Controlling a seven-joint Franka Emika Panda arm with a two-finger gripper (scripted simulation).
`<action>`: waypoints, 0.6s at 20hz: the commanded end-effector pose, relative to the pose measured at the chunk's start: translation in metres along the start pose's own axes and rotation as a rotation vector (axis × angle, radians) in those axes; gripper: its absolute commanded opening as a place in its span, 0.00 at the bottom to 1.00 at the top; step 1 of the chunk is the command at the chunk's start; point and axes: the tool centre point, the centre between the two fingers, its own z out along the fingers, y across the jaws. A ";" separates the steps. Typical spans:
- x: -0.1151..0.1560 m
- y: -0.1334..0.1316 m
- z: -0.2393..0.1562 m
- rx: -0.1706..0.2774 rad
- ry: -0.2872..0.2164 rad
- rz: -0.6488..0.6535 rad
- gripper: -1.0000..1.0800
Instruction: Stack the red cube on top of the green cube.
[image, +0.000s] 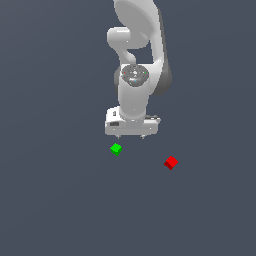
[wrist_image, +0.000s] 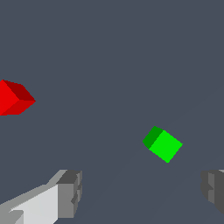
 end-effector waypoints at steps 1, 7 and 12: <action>0.000 0.000 0.000 0.000 0.000 0.000 0.96; 0.007 -0.009 0.005 0.001 0.003 -0.037 0.96; 0.022 -0.032 0.016 0.003 0.009 -0.125 0.96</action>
